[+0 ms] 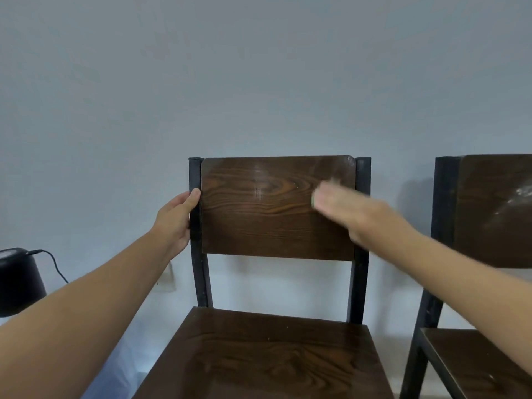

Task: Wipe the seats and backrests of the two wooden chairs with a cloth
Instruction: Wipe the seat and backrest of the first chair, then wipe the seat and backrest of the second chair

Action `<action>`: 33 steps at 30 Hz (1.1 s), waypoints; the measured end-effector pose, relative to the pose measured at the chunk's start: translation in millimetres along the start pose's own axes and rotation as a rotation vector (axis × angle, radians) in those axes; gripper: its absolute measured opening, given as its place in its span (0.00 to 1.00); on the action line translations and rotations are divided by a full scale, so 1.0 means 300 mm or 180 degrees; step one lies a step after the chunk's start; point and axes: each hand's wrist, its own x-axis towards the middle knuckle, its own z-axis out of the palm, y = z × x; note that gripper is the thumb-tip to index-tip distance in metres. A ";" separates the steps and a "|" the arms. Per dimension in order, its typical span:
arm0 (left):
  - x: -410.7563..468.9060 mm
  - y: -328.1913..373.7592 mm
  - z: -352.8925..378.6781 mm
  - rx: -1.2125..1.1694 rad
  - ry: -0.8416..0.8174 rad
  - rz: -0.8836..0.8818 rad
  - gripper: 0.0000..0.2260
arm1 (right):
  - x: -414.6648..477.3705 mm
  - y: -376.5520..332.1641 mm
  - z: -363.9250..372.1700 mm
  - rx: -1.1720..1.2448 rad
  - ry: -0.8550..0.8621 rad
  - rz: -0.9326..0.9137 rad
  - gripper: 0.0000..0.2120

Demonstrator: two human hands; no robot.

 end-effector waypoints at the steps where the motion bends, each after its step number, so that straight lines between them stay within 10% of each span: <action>1: -0.004 0.002 0.003 0.0014 -0.0007 0.0002 0.16 | 0.086 0.022 0.017 -0.0041 0.0276 0.0419 0.28; 4: -0.006 0.004 0.002 0.0071 0.0009 0.0033 0.16 | 0.289 -0.086 0.082 0.0137 0.0531 0.0804 0.32; 10: -0.011 0.001 0.007 0.0226 0.0131 0.0050 0.15 | -0.015 -0.175 0.087 -0.0058 -0.0423 -0.0564 0.29; 16: -0.033 0.015 0.024 0.0228 0.0189 0.0035 0.12 | 0.061 0.026 -0.004 0.0025 0.0603 0.1396 0.31; 20: -0.070 0.045 0.067 0.0807 0.0640 0.0154 0.18 | -0.115 -0.239 0.021 0.0726 -0.0895 0.0489 0.31; 24: -0.290 -0.001 0.221 0.1999 0.1425 0.1020 0.19 | -0.475 -0.267 -0.127 0.1393 -0.1098 0.1208 0.32; 27: -0.539 -0.140 0.376 0.1992 0.0419 0.1576 0.16 | -0.645 -0.207 -0.190 0.1297 -0.1420 0.1955 0.29; 33: -0.806 -0.441 0.708 0.2699 -0.2537 0.0605 0.09 | -0.796 -0.151 -0.092 0.1282 -0.1799 0.2365 0.30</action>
